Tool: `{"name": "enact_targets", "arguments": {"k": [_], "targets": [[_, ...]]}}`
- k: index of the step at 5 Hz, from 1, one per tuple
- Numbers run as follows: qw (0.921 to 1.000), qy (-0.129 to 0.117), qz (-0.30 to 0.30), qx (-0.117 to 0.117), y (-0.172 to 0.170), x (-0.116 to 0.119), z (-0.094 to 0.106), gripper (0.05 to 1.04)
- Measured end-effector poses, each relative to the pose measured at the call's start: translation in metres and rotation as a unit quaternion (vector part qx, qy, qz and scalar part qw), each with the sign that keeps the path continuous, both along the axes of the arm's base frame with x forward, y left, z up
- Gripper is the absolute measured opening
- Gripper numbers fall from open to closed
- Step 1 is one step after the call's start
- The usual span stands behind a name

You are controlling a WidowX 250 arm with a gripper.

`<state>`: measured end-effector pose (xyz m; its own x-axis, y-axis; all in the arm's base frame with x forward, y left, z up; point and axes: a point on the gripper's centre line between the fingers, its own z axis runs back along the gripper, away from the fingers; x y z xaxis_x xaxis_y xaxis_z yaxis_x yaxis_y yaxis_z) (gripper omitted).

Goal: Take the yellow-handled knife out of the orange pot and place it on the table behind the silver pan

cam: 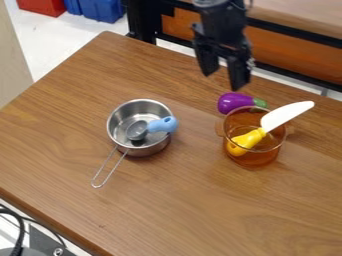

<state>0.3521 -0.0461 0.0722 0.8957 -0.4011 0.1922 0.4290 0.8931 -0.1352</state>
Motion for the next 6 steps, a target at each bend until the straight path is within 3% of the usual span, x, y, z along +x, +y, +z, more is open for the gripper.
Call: {"name": "enact_targets", "arguments": {"k": [2,3,4,6], "targets": [[0.9984,0.034,-0.039,0.022,-0.035,-0.005,-0.041,0.846],[0.9988,0.021,-0.034,0.027,-0.037,-0.002,-0.047,0.898],[0.9985,0.022,-0.039,0.033,-0.038,-0.006,-0.055,0.965],[0.9986,0.018,-0.033,0.038,-0.034,-0.010,-0.064,0.912]]}}
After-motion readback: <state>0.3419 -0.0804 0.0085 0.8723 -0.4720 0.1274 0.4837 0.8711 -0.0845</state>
